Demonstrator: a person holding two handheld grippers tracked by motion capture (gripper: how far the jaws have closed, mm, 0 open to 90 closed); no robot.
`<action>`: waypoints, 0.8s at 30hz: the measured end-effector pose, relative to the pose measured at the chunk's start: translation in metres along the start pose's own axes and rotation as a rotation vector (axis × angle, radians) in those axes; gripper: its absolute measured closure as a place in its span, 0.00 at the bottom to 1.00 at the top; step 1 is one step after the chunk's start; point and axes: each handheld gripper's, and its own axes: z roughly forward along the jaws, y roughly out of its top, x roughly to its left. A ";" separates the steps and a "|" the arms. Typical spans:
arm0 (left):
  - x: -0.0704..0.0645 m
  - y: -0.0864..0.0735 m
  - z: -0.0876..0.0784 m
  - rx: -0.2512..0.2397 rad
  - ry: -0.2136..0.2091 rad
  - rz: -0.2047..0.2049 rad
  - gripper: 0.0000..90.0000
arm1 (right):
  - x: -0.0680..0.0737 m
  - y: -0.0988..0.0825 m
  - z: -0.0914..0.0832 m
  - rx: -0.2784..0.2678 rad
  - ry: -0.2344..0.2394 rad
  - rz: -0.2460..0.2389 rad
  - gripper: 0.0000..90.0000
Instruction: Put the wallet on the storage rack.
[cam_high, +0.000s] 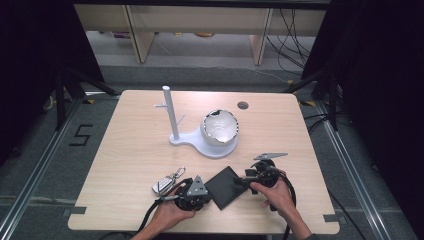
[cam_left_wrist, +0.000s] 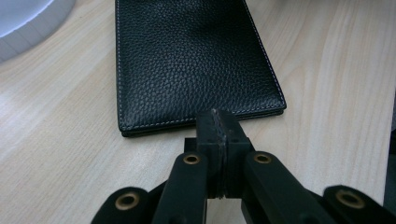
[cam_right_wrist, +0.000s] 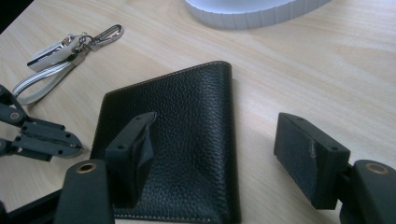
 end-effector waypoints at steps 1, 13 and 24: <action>-0.001 0.000 0.000 0.011 0.001 0.002 0.99 | 0.000 0.001 0.002 -0.001 0.015 -0.003 0.36; -0.001 0.002 0.006 0.021 0.003 0.014 0.99 | 0.003 0.009 0.018 0.045 0.012 0.006 0.39; -0.003 0.003 0.007 0.020 0.006 0.022 0.99 | 0.006 0.009 0.024 0.045 0.072 0.074 0.42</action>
